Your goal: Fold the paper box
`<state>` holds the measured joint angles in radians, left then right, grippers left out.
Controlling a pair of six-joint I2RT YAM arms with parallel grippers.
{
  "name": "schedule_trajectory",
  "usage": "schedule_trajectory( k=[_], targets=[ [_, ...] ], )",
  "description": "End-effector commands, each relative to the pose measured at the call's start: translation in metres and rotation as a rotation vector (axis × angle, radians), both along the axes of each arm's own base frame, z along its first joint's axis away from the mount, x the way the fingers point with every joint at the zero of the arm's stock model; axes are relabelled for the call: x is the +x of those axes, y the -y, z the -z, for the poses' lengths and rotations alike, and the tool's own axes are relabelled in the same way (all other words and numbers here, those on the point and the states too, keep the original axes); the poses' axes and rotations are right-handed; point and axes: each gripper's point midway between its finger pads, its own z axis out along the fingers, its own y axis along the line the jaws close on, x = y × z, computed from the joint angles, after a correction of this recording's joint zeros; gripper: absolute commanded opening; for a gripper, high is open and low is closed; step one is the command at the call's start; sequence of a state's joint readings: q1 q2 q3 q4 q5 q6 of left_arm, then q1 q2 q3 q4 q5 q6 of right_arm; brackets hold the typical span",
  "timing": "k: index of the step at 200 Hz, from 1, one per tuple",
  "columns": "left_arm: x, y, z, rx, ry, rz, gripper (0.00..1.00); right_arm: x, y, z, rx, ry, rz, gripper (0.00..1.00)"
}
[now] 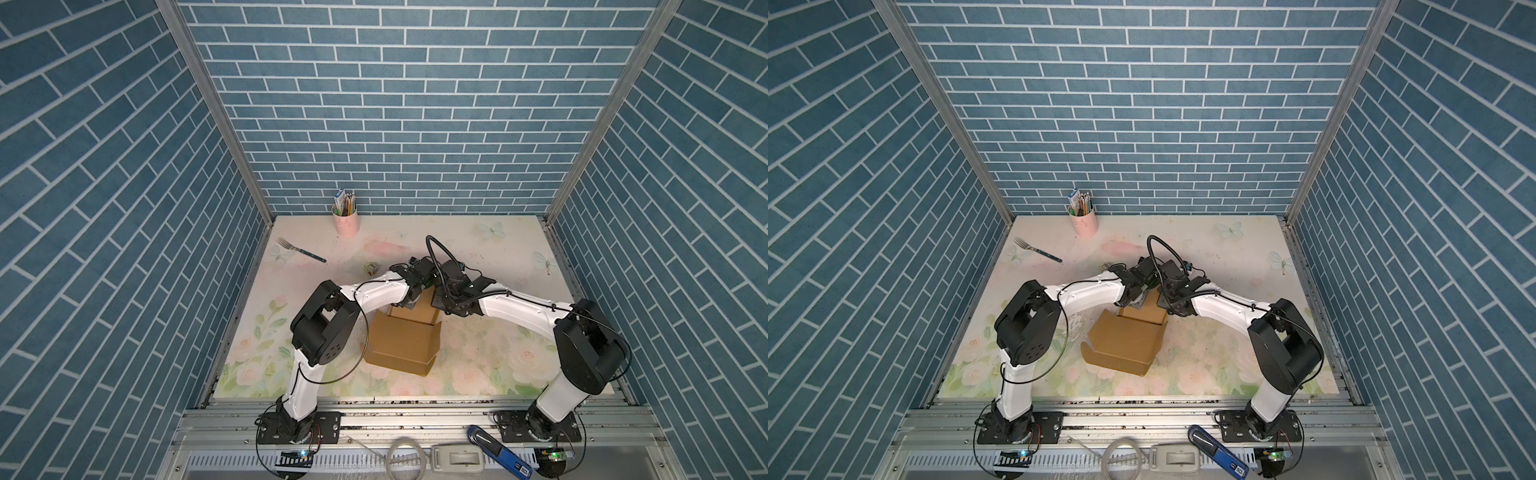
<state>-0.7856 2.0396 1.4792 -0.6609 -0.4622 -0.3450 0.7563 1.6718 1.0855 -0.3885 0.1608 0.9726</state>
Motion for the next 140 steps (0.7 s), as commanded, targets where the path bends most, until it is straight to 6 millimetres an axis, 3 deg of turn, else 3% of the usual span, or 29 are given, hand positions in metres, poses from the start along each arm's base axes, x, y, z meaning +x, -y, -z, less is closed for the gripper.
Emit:
schedule_trajectory(
  k=[1,107,140],
  targets=[
    [-0.005,-0.022,0.024,0.147,-0.06,0.014,0.09,-0.002,0.002,0.009,0.007,-0.042,0.056,0.0],
    [-0.005,-0.016,0.038,0.126,-0.086,0.044,0.11,0.005,-0.004,0.011,0.084,-0.019,0.111,0.0],
    [-0.009,-0.004,0.033,0.015,-0.098,0.043,0.2,0.006,-0.007,0.01,0.098,-0.017,0.109,0.0]
  ],
)
